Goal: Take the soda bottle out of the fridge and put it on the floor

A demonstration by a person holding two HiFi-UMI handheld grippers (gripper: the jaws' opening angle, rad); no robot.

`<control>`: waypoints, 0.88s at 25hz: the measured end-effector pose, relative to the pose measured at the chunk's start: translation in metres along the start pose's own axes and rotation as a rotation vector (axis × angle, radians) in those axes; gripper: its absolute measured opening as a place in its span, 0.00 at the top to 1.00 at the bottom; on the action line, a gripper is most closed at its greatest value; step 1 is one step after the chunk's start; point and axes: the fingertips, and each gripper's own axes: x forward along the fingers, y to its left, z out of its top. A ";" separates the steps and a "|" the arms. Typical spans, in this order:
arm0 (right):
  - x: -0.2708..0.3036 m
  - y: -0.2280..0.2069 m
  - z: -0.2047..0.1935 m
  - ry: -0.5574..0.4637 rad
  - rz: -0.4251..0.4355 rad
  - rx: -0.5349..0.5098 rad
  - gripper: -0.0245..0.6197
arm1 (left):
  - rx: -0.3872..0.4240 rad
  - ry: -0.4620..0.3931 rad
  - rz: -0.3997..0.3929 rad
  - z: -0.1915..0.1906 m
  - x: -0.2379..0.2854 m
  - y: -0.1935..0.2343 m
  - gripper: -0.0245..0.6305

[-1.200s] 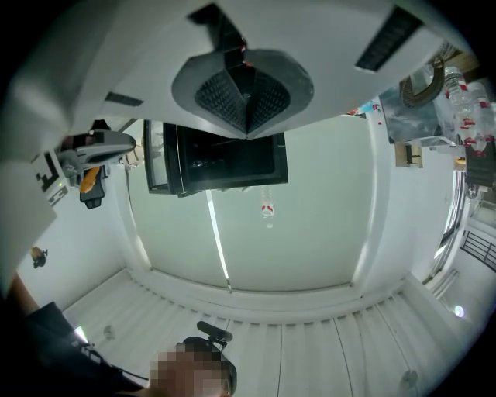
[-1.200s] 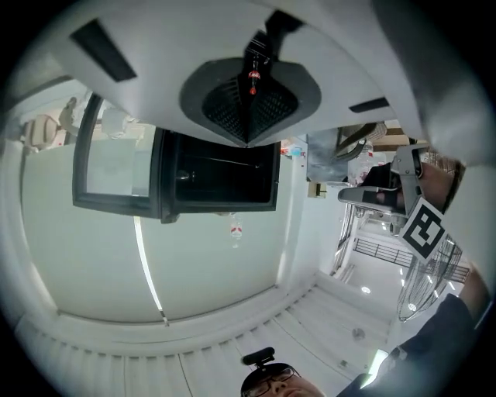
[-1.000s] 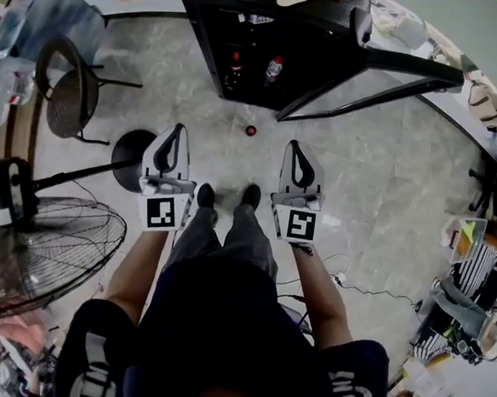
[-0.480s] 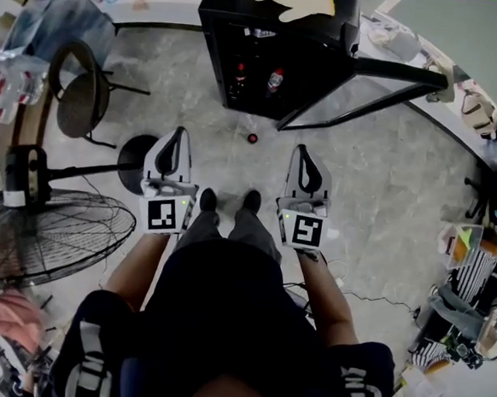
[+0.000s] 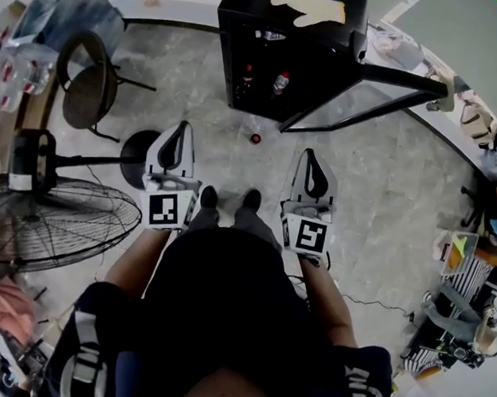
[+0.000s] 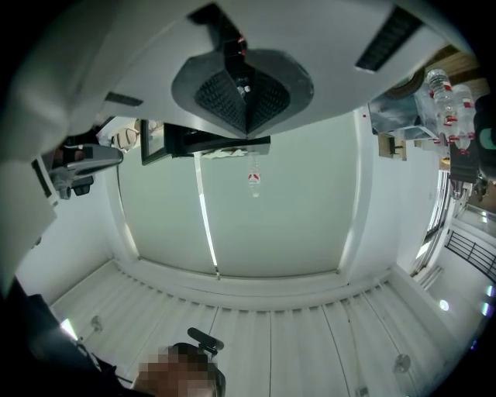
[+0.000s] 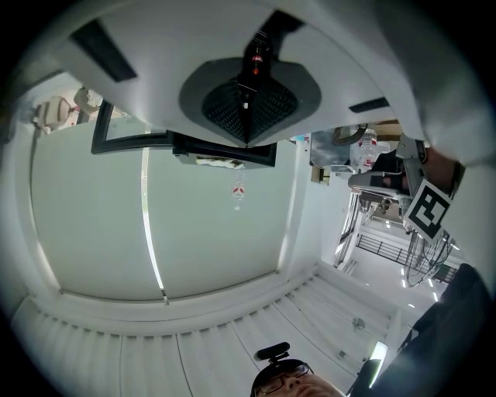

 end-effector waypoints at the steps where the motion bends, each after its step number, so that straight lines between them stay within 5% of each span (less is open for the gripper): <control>1: -0.001 0.002 0.000 0.002 0.000 -0.007 0.93 | -0.003 0.002 0.005 0.000 -0.002 0.002 0.93; 22: -0.004 0.007 0.007 0.017 -0.010 -0.050 0.93 | 0.000 -0.026 0.005 0.010 -0.017 0.001 0.93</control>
